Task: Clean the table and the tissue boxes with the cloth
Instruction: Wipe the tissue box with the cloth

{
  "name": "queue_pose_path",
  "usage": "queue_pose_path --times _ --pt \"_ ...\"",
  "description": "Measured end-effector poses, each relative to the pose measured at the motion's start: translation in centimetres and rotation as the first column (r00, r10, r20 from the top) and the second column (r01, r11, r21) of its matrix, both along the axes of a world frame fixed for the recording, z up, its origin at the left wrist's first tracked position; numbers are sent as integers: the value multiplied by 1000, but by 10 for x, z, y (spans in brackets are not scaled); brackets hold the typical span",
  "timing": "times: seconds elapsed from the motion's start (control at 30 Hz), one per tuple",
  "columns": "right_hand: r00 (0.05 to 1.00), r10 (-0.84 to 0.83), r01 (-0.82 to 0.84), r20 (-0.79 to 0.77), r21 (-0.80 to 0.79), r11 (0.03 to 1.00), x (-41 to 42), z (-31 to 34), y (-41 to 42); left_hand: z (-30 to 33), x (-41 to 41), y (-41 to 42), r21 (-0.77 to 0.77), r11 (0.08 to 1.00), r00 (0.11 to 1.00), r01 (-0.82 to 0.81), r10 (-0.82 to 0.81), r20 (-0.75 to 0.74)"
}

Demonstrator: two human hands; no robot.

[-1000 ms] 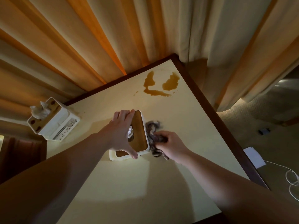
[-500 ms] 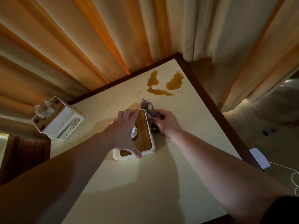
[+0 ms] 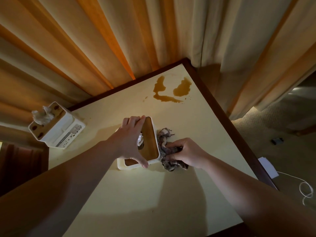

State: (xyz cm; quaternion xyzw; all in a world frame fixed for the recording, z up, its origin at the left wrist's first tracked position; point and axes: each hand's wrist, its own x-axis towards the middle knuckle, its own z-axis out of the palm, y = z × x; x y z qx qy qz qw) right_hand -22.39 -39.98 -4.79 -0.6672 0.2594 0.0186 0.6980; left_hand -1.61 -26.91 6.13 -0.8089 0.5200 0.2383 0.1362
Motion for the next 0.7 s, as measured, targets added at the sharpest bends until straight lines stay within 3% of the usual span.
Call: queue_pose_path --times 0.13,0.4,0.53,0.7 --pt "997 -71 70 -19 -69 995 20 8 -10 0 0 1 -1 1000 1000 7 -7 -5" --pt "947 -313 315 74 -8 949 78 10 -23 3 -1 0 1 1000 1000 9 -9 -13" --pt "937 -343 340 63 58 939 79 1 -21 3 -1 -1 5 1000 1000 4 -4 -8" --pt "971 -237 230 20 169 958 41 -6 -6 2 -2 0 -5 1000 1000 1 -1 -2"
